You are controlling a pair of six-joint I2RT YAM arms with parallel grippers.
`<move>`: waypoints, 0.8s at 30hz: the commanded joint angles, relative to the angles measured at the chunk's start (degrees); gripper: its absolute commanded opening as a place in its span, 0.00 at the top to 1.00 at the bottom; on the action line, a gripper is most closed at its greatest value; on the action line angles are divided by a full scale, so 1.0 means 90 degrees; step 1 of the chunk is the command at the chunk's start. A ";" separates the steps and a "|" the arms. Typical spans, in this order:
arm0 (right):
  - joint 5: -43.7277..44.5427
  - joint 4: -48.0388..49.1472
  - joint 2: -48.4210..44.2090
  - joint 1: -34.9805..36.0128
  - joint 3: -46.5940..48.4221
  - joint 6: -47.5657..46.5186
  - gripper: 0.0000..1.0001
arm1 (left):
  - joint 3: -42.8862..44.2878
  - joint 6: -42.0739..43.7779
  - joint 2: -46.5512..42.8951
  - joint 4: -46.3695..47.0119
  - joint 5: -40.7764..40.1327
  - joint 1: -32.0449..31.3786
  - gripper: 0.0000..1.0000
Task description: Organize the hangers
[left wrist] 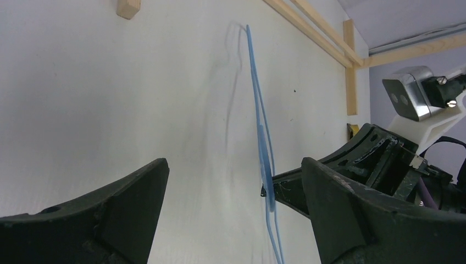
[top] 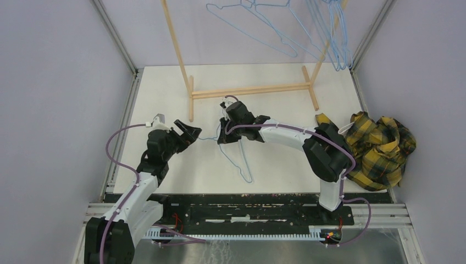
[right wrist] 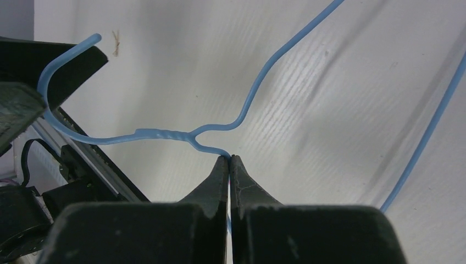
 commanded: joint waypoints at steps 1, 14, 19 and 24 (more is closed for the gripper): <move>-0.0103 0.0182 0.0085 0.0147 0.0480 0.0074 0.99 | -0.0070 -0.0331 0.0027 0.0585 0.0180 0.0027 0.04; -0.0128 -0.0003 0.0388 0.0381 0.0979 0.0043 0.99 | 0.0463 -0.0454 0.0583 0.0787 0.0589 -0.0005 0.68; -0.0108 -0.0198 0.0365 0.0381 0.0942 -0.0078 0.99 | 0.0593 -0.0547 0.0601 0.0753 0.0538 -0.0016 0.97; 0.0029 -0.0322 0.0004 0.0390 0.0552 -0.0261 0.72 | 0.0780 -0.0665 0.0558 0.0513 0.0380 -0.0042 0.97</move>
